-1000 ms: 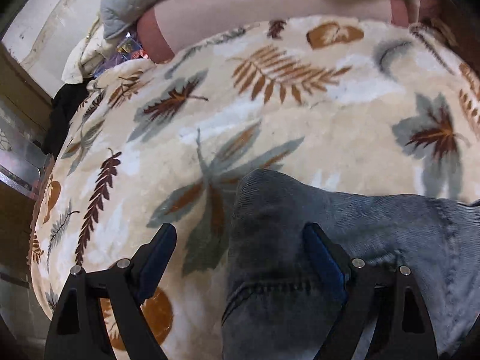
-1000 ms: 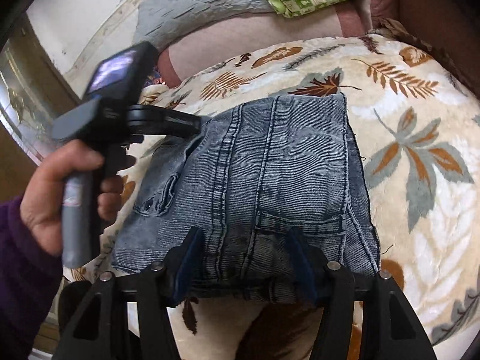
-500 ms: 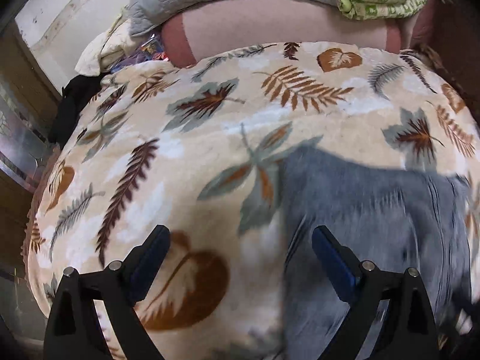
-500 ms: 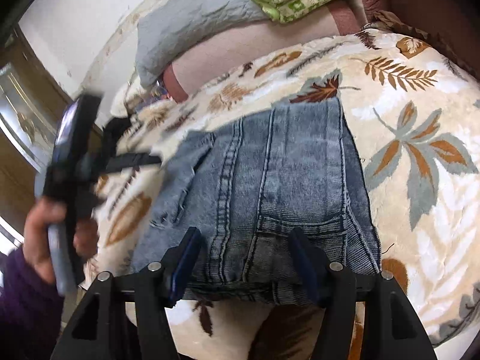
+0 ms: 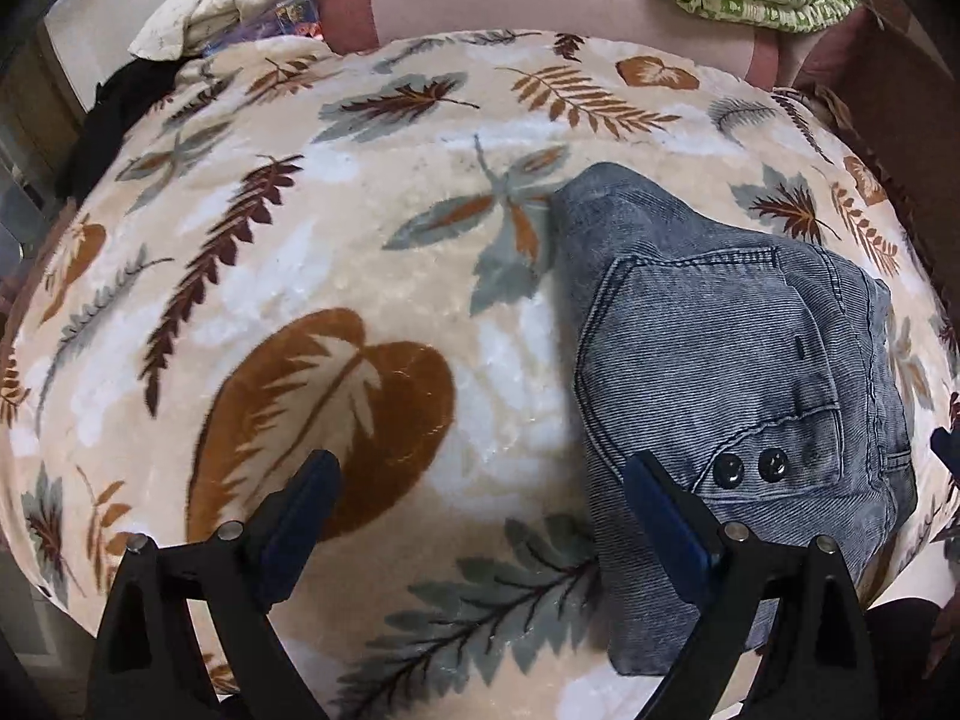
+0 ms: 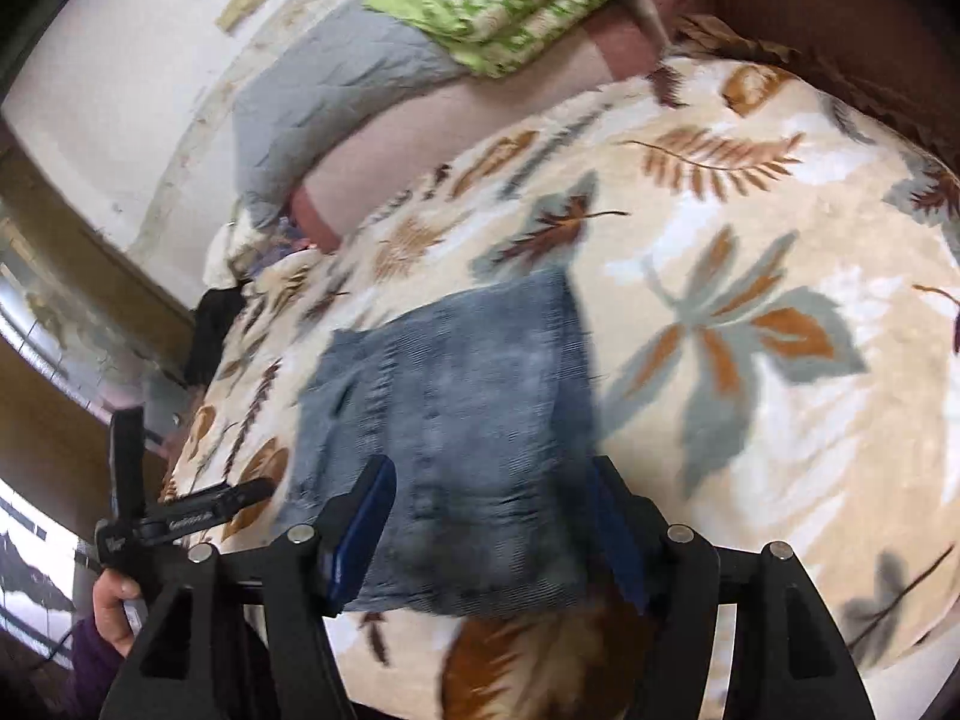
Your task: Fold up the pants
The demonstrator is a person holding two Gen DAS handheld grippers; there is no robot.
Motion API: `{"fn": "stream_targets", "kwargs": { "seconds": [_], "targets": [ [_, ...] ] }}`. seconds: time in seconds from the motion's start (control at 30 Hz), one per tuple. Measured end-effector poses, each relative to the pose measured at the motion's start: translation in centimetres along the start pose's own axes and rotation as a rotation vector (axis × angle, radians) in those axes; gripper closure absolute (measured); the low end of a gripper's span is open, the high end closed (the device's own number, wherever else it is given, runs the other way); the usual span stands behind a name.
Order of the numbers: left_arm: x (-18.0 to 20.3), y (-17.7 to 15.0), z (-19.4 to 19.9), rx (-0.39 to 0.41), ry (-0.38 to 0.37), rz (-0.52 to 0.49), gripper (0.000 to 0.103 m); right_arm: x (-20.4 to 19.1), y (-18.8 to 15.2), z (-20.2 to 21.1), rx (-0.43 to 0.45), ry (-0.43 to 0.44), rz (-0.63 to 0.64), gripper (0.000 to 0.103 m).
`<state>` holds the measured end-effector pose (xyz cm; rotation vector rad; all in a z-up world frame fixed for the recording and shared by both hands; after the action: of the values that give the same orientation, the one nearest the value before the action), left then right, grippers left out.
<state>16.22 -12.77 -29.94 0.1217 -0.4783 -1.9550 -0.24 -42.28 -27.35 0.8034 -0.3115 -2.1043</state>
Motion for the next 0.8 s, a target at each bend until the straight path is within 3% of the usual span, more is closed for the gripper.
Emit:
{"fn": "stream_targets", "kwargs": {
  "seconds": [0.17, 0.27, 0.43, 0.67, 0.8],
  "targets": [
    [0.6, 0.0, -0.6, -0.009, -0.034, -0.005, 0.007, 2.1, 1.0, -3.1, -0.097, 0.042, -0.096, 0.034],
    [1.3, 0.2, -0.6, -0.012, -0.091, -0.01, 0.007, 2.2, 1.0, -4.2, -0.145, 0.104, -0.135, 0.034],
    [3.2, 0.2, -1.0, -0.031, -0.195, -0.042, 0.007, 2.8, 0.8, -5.6, -0.195, 0.112, -0.168, 0.034],
    [3.6, -0.1, -2.4, -0.071, -0.295, 0.01, 0.007, 3.1, 0.7, -5.8, -0.208, 0.152, -0.212, 0.034],
    [3.8, 0.1, -2.0, -0.052, -0.315, 0.009, 0.007, 2.5, 0.8, -6.2, -0.22, 0.177, -0.21, 0.034]
  ]
}}
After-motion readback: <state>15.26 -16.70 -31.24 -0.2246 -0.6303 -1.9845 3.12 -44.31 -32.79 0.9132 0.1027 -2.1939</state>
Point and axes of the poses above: each gripper's, at about its wrist camera, not at the fingertips, and z roughly against the way its jaws point, x to its right, y to its top, the point moved 7 cm from there along -z, roughly the way its jaws point, and after that the axes turned 10 degrees about -y, right-handed, at the moved point
